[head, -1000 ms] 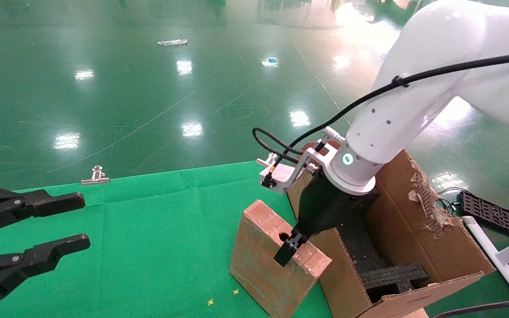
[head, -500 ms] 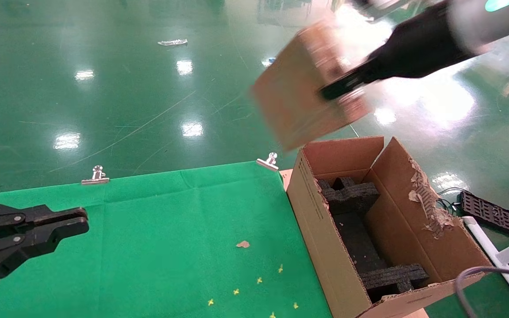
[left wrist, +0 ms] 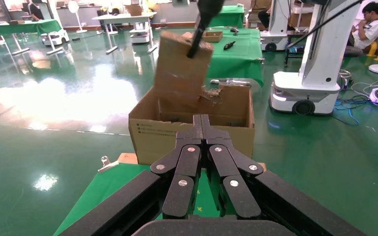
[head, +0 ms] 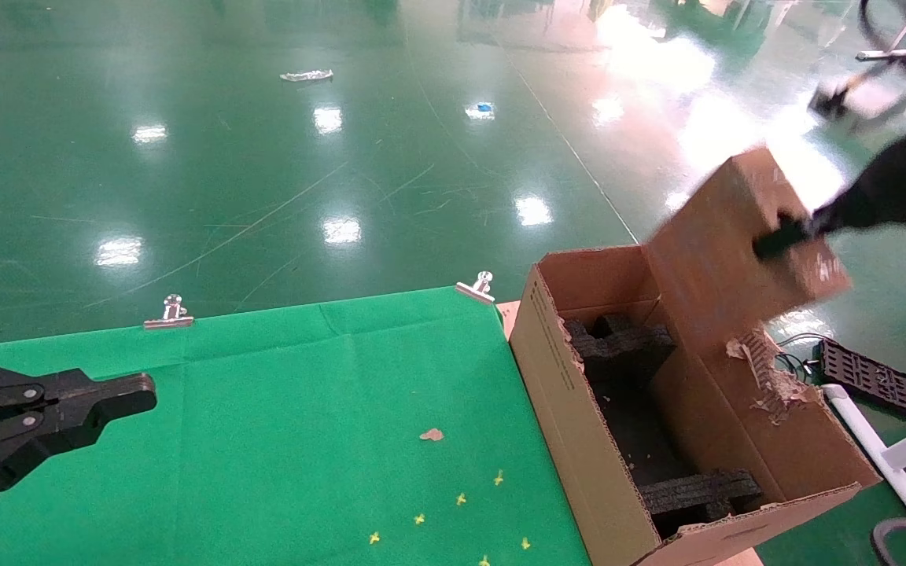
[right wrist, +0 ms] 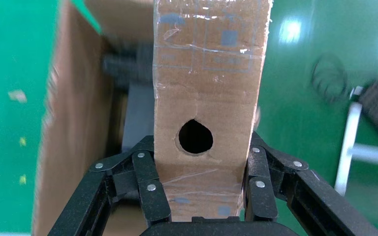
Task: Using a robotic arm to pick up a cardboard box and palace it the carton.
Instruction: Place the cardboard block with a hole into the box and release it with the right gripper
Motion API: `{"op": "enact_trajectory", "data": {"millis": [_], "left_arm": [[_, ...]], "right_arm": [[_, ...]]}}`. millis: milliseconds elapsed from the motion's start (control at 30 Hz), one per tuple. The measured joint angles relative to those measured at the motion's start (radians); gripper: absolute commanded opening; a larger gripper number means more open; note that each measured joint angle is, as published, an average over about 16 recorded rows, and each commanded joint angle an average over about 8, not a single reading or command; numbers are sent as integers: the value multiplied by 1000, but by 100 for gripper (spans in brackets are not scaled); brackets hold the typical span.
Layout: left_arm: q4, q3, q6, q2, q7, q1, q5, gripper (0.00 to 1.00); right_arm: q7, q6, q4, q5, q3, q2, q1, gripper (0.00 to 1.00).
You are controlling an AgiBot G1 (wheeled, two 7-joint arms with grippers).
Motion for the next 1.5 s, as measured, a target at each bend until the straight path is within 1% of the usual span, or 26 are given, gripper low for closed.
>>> {"op": "enact_trajectory", "data": {"millis": [67, 100, 433, 700, 967, 1233, 1500], "left_arm": [[0, 0, 0, 0, 0, 0, 0, 92], [0, 0, 0, 0, 0, 0, 0, 100], [0, 1, 0, 0, 0, 0, -1, 100], [0, 1, -1, -1, 1, 0, -1, 100], [0, 2, -1, -1, 1, 0, -1, 100], [0, 2, -1, -1, 1, 0, -2, 100], [0, 3, -1, -1, 1, -1, -2, 100]], "right_arm": [[5, -10, -29, -2, -11, -5, -23, 0], [6, -14, -44, -2, -16, -8, -36, 0], [4, -12, -195, -4, -56, -65, -159, 0], [-13, 21, -290, -13, -71, -110, -232, 0], [-19, 65, -359, -8, -75, -149, -303, 0], [-25, 133, -419, 18, -67, -180, -403, 0], [-63, 249, -474, 75, -37, -196, -542, 0]]}}
